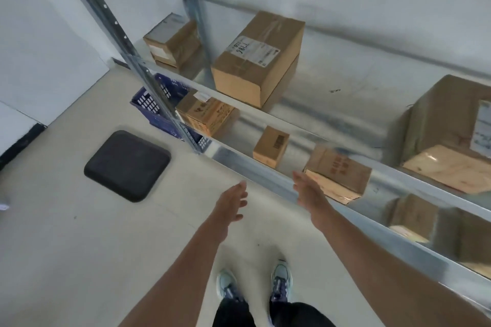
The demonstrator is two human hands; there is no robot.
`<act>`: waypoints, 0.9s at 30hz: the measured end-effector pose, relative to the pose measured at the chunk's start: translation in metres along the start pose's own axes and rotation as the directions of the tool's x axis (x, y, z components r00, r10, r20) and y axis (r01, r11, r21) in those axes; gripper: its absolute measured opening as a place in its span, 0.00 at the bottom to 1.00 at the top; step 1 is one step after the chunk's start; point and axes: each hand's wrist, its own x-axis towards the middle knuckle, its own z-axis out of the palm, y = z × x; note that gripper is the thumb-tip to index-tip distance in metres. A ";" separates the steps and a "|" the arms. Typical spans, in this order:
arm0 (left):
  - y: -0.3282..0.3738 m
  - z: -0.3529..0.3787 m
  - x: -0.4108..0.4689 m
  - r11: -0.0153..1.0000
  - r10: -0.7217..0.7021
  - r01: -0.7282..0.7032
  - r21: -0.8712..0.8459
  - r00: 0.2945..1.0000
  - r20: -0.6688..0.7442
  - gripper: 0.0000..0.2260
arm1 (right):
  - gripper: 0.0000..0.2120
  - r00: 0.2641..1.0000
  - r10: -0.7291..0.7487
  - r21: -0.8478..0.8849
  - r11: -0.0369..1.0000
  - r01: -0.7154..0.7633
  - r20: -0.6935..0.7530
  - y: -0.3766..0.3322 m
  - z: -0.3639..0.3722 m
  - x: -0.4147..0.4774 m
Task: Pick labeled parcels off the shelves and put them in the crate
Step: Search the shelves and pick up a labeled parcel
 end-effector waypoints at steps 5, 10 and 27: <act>0.037 -0.012 0.076 0.995 0.002 -0.015 0.100 0.992 0.127 0.25 | 0.08 0.992 0.088 0.104 0.991 -0.079 -0.087 -0.017 0.014 0.039; 0.066 -0.017 0.150 0.974 -0.065 0.013 0.224 0.972 0.228 0.30 | 0.25 0.976 0.146 0.201 0.973 -0.112 -0.164 -0.019 0.039 0.081; 0.086 0.006 0.320 0.914 -0.017 -0.085 0.398 0.969 0.247 0.28 | 0.26 0.940 0.208 0.310 0.943 -0.120 -0.269 -0.004 0.074 0.240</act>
